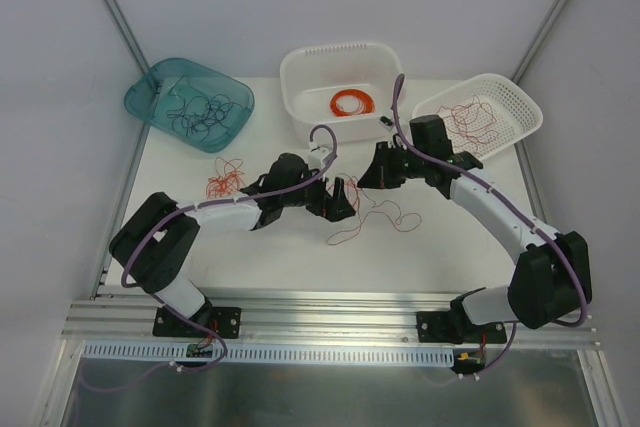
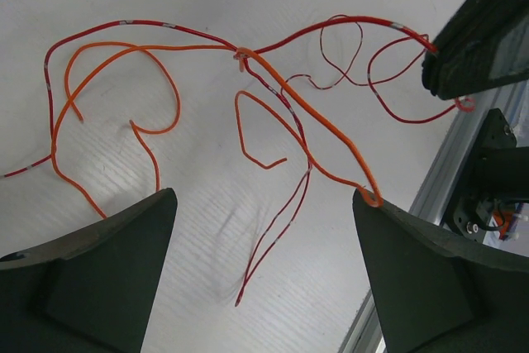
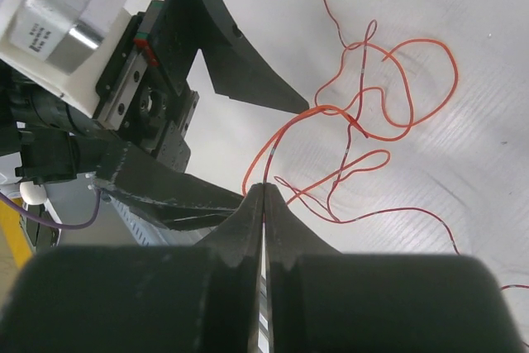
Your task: Untangle the cables
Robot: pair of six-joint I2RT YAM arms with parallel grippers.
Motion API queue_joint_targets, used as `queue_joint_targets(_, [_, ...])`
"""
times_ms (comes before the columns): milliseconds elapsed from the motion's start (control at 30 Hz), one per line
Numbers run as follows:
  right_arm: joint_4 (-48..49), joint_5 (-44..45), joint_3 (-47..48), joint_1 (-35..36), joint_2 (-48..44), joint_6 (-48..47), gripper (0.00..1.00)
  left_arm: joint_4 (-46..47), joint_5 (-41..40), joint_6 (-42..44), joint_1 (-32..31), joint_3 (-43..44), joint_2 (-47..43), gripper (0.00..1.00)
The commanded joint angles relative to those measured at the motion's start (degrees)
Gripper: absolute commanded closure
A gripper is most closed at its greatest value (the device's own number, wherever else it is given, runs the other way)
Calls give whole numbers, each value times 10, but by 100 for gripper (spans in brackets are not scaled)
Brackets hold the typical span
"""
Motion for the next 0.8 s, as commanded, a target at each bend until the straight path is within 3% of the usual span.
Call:
queue_joint_targets(0, [17, -6, -5, -3, -25, 2, 99, 45, 22, -18, 1, -19, -49, 11])
queue_joint_targets(233, [18, -1, -12, -2, -33, 4, 99, 49, -4, -40, 22, -86, -121, 8])
queue_joint_targets(400, [24, -2, -11, -2, -34, 9, 99, 49, -16, -49, 22, -51, -110, 10])
queue_joint_targets(700, [33, -6, -16, -2, -44, 19, 99, 36, -24, -43, 21, 37, -1, 23])
queue_joint_targets(767, [31, -5, -15, -3, -48, 18, 99, 25, -33, -38, 21, 46, 14, 32])
